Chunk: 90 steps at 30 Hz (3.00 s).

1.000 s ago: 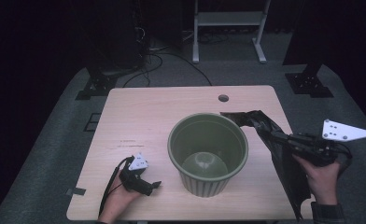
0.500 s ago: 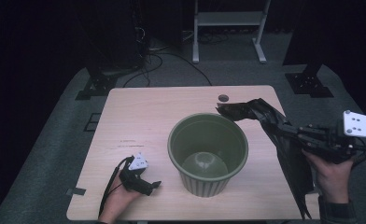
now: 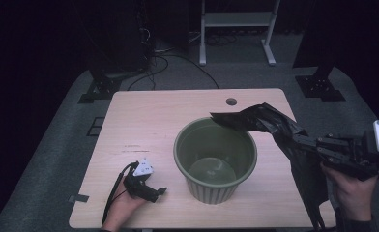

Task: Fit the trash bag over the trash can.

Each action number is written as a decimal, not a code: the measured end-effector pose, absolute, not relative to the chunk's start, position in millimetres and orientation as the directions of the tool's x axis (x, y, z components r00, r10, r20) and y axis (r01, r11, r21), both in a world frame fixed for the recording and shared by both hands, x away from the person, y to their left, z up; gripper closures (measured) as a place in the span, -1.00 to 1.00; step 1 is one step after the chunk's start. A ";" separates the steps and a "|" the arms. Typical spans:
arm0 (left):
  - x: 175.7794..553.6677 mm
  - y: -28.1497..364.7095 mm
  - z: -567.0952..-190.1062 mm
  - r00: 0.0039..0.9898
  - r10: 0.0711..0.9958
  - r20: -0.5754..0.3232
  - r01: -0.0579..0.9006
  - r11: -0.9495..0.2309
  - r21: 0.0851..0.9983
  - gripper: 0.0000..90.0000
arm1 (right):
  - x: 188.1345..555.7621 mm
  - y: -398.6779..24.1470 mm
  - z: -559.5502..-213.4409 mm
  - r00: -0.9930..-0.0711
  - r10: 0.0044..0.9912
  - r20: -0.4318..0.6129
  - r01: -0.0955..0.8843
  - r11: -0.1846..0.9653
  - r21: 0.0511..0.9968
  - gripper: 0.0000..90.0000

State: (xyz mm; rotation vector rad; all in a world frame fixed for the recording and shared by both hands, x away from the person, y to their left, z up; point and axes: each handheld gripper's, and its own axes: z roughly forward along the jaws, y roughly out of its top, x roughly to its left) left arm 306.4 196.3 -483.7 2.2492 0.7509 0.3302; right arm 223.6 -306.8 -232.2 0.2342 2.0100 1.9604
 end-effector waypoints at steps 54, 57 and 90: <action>306.2 196.4 -483.6 0.795 0.606 0.012 0.419 -0.563 0.712 -1.00 | 261.3 -271.7 -315.2 -0.892 0.447 0.069 0.194 0.240 0.951 0.15; 306.1 196.3 -483.6 0.795 0.606 0.011 0.419 -0.563 0.712 -1.00 | 251.5 -281.8 -323.2 -0.882 0.463 0.083 0.208 0.226 0.951 0.12; 305.7 196.4 -483.5 0.794 0.608 0.011 0.421 -0.562 0.712 -1.00 | 218.7 -287.8 -335.2 -0.905 0.395 0.159 0.258 0.213 0.942 1.00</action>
